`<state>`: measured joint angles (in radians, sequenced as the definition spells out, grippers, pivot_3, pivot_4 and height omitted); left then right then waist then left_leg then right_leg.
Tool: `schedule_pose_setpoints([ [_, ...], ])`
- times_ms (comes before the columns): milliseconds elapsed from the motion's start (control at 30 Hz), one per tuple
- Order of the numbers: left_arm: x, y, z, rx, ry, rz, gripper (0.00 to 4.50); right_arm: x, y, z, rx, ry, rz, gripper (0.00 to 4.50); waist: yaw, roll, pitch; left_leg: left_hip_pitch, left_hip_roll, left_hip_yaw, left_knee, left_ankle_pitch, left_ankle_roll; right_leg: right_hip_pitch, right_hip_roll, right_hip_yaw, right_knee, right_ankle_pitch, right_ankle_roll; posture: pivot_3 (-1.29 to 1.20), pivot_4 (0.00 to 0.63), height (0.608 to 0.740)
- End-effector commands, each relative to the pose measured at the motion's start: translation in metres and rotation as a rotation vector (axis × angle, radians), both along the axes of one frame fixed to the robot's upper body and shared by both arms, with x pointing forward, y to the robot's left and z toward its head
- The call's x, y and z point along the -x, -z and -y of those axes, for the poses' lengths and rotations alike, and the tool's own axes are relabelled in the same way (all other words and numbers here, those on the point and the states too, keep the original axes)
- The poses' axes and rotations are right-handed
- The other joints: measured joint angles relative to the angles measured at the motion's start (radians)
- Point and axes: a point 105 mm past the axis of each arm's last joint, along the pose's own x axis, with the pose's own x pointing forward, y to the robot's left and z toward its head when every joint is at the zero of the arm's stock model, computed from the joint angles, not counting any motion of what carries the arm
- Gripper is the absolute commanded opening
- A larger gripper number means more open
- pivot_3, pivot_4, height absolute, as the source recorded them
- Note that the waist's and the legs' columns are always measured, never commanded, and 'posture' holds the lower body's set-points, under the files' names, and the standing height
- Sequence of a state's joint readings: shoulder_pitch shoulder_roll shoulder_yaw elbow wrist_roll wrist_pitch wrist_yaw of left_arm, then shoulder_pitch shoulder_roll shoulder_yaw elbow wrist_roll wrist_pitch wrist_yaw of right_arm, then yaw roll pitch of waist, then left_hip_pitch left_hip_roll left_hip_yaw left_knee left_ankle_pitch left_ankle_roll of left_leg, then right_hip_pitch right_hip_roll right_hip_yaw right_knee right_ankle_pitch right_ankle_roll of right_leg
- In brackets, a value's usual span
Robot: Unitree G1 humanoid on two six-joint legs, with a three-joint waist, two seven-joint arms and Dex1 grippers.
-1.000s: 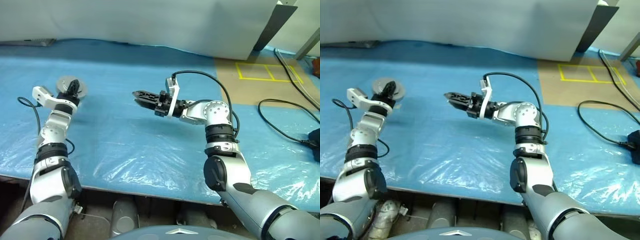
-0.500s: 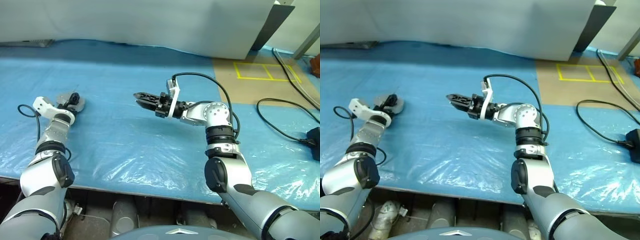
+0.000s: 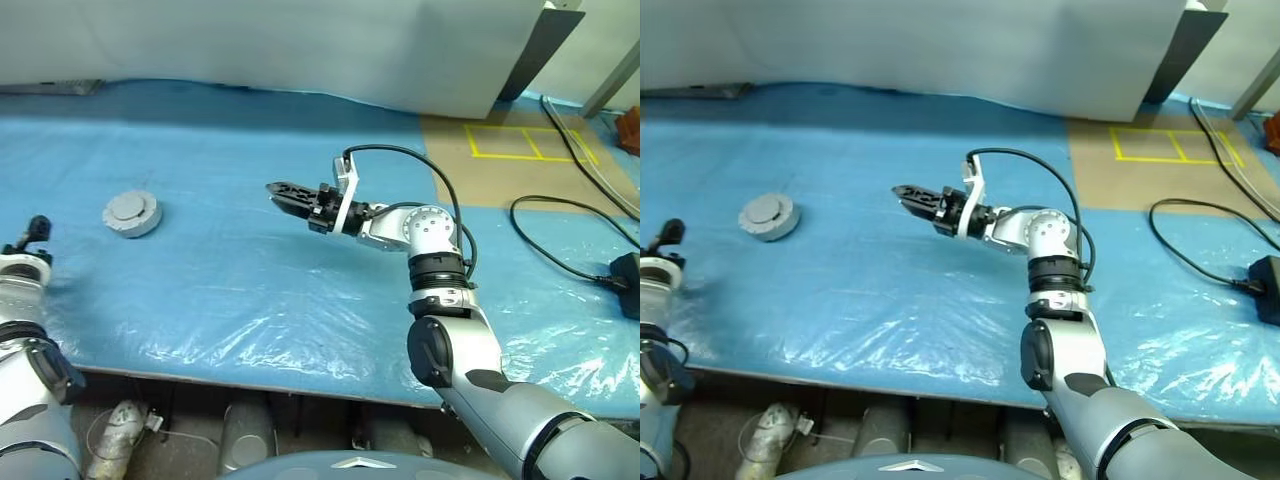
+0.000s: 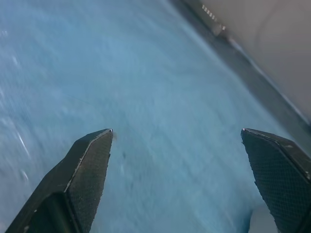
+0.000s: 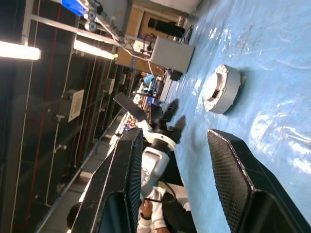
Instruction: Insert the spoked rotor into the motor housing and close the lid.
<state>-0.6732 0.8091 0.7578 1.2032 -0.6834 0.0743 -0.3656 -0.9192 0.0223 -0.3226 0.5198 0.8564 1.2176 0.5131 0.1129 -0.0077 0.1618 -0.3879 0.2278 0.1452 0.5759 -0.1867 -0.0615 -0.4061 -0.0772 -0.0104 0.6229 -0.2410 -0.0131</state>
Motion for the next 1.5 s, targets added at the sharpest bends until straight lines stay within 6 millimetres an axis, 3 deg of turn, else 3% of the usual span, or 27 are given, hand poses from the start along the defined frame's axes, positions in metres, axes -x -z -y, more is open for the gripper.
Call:
schedule_pose_setpoints([
  [33, -0.028, -0.09, 0.022, -0.11, 0.129, 0.273, 4.45, -0.001, -0.018, 0.008, -0.016, 0.015, 0.114, 2.18, 0.017, -0.001, 0.001, 0.0, 0.0, 0.0, 0.0, 0.0, 0.0, 0.0, 0.0, -0.001, 0.0, 0.0, 0.0, 0.0, 0.15, 0.74],
  [100, -0.045, -0.123, 0.053, -0.117, 0.252, 0.392, 4.45, -0.008, -0.02, 0.015, 0.013, 0.082, 0.187, 2.18, 0.025, -0.002, 0.001, -0.001, 0.001, 0.0, 0.001, 0.0, 0.0, 0.001, -0.001, -0.004, 0.0, 0.0, 0.0, 0.0, 0.15, 0.74],
  [133, -0.057, -0.138, 0.077, -0.126, 0.334, 0.441, 4.45, -0.017, -0.02, 0.021, 0.043, 0.167, 0.243, 2.18, 0.028, -0.002, 0.0, -0.001, 0.001, 0.0, 0.002, 0.0, 0.0, 0.002, -0.002, -0.004, 0.0, 0.0, 0.0, 0.0, 0.15, 0.74],
  [167, -0.064, -0.148, 0.094, -0.133, 0.387, 0.468, 4.45, -0.023, -0.02, 0.026, 0.063, 0.225, 0.284, 2.18, 0.029, -0.002, 0.0, -0.001, 0.0, 0.0, 0.002, 0.0, 0.0, 0.002, -0.003, -0.004, 0.0, 0.0, 0.0, 0.0, 0.15, 0.74],
  [233, -0.083, -0.153, 0.147, -0.159, 0.554, 0.477, 4.45, -0.037, -0.018, 0.036, 0.1, 0.354, 0.334, 2.18, 0.026, -0.002, 0.001, -0.001, -0.003, 0.001, 0.002, 0.0, 0.0, 0.002, -0.005, -0.003, 0.0, 0.0, 0.0, 0.0, 0.15, 0.74],
  [333, -0.1, -0.14, 0.236, -0.209, 0.809, 0.419, 4.45, -0.049, -0.02, 0.049, 0.201, 0.483, 0.453, 2.18, 0.018, -0.002, 0.001, -0.003, -0.004, 0.002, 0.002, 0.0, 0.0, 0.001, -0.007, -0.003, 0.0, 0.0, 0.0, 0.0, 0.15, 0.74],
  [433, -0.096, -0.119, 0.299, -0.23, 0.998, 0.371, 4.45, -0.051, -0.017, 0.059, 0.33, 0.546, 0.57, 2.18, 0.0, -0.002, 0.001, -0.009, -0.004, 0.001, 0.003, 0.001, 0.001, -0.002, -0.006, -0.004, 0.0, 0.0, 0.001, 0.0, 0.15, 0.74],
  [533, -0.085, -0.099, 0.333, -0.347, 1.112, 0.312, 4.45, -0.05, -0.013, 0.065, 0.408, 0.587, 0.624, 2.18, -0.029, -0.003, 0.001, -0.013, -0.001, 0.0, 0.003, 0.001, 0.002, -0.008, 0.0, -0.004, 0.0, 0.0, 0.001, 0.0, 0.15, 0.74],
  [633, -0.066, -0.073, 0.364, -0.509, 1.233, 0.251, 4.45, -0.051, -0.008, 0.088, 0.55, 0.727, 0.665, 2.18, -0.041, -0.002, 0.001, -0.016, 0.002, 0.0, 0.002, 0.003, 0.004, -0.013, 0.003, -0.003, 0.0, 0.0, 0.0, 0.0, 0.15, 0.74],
  [733, -0.064, -0.058, 0.372, -0.56, 1.228, 0.185, 4.45, -0.048, -0.005, 0.1, 0.647, 0.812, 0.716, 2.18, -0.041, -0.002, 0.001, -0.016, 0.0, 0.0, 0.002, 0.003, 0.005, -0.012, 0.003, -0.002, 0.0, 0.0, 0.0, 0.0, 0.15, 0.74],
  [867, -0.06, -0.057, 0.383, -0.558, 1.217, 0.205, 4.45, -0.046, -0.006, 0.105, 0.706, 0.901, 0.756, 2.18, -0.04, -0.002, 0.001, -0.015, -0.002, 0.0, 0.003, 0.003, 0.004, -0.012, 0.001, -0.001, 0.001, 0.001, 0.002, 0.0, 0.15, 0.74],
  [1100, -0.063, -0.066, 0.385, -0.598, 1.187, 0.235, 4.45, -0.055, -0.009, 0.098, 0.728, 0.952, 0.774, 2.18, -0.043, -0.001, 0.002, -0.002, -0.003, 0.003, 0.003, 0.003, 0.006, -0.001, -0.001, 0.004, 0.0, 0.002, 0.003, 0.0, 0.15, 0.74],
  [1500, -0.042, -0.072, 0.368, -0.62, 1.155, 0.241, 4.45, -0.055, -0.009, 0.074, 0.723, 0.917, 0.857, 2.18, -0.044, 0.0, 0.002, -0.002, -0.003, 0.003, 0.0, 0.003, 0.005, -0.001, 0.001, 0.004, -0.001, 0.002, 0.003, 0.0, 0.15, 0.74],
])
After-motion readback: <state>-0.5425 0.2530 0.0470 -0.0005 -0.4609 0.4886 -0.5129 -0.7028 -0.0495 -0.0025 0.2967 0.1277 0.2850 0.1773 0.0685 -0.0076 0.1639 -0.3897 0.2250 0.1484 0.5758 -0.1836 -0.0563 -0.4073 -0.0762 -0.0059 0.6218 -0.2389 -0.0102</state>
